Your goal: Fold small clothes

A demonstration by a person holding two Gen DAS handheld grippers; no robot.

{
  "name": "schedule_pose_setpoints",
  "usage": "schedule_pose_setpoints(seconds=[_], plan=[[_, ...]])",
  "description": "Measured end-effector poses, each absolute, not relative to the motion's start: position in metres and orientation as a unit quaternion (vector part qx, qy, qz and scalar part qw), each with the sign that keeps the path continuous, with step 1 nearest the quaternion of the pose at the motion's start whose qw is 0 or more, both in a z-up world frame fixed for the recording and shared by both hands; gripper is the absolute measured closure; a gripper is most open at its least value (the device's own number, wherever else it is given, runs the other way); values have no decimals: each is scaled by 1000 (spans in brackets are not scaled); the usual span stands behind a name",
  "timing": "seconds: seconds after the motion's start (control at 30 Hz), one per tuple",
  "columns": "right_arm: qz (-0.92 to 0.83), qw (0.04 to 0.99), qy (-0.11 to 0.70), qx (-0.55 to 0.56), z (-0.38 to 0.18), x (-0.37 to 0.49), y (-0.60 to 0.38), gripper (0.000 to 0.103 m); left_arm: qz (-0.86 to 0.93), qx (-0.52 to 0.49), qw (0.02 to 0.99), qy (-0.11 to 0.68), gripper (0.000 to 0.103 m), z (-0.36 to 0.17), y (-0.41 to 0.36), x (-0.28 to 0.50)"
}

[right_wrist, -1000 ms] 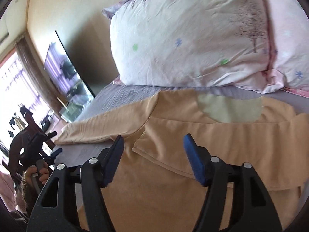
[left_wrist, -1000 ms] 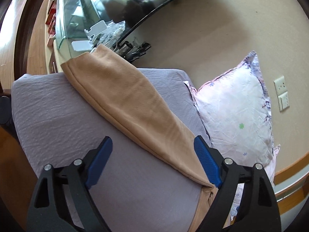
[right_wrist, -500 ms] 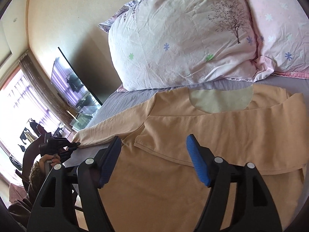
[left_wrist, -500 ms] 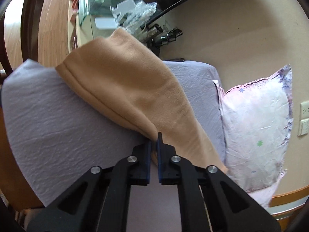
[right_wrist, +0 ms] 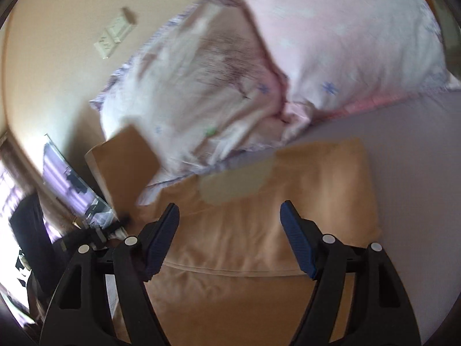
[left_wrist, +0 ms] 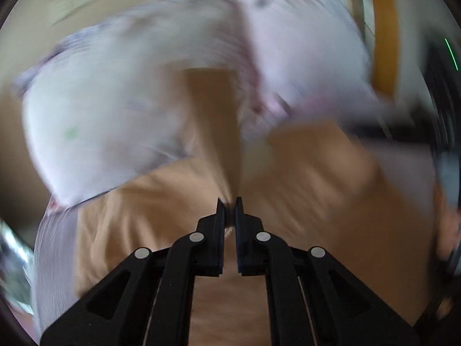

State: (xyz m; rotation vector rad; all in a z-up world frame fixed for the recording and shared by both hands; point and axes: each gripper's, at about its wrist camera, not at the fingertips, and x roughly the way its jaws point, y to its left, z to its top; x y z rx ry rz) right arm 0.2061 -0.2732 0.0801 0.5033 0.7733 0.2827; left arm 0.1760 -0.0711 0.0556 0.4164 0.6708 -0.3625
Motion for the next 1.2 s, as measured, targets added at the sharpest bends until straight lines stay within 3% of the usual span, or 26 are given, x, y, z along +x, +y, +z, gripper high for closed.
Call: schedule_pose_setpoints(seconds=[0.13, 0.27, 0.43, 0.47, 0.5, 0.73, 0.87, 0.9, 1.0, 1.1, 1.2], plan=[[122, 867, 411, 252, 62, 217, -289, 56, -182, 267, 891, 319, 93, 23, -82, 133], [97, 857, 465, 201, 48, 235, -274, 64, -133, 197, 909, 342, 76, 30, -15, 112], [87, 848, 508, 126, 29, 235, -249, 76, -55, 123, 913, 384, 74, 19, 45, 99], [98, 848, 510, 107, 29, 233, -242, 97, -51, 110, 913, 390, 71, 17, 53, 98], [111, 847, 509, 110, 29, 231, -240, 98, -48, 96, 912, 397, 69, 14, 60, 97], [-5, 929, 365, 57, 104, 236, -264, 98, -49, 67, 912, 403, 64, 5, 73, 92], [-44, 909, 414, 26, 91, 267, -281, 96, -49, 66, 912, 401, 61, 1, 74, 96], [-44, 910, 411, 37, 93, 265, -284, 92, -50, 64, 912, 401, 61, 0, 74, 97], [3, 920, 381, 91, 101, 249, -292, 51, -51, 59, 913, 400, 58, -2, 74, 98], [40, 901, 419, 105, 86, 257, -283, 50, -50, 47, 912, 404, 55, -2, 76, 103], [13, 854, 512, 91, 34, 275, -286, 50, -50, 37, 913, 404, 54, -2, 78, 102]])
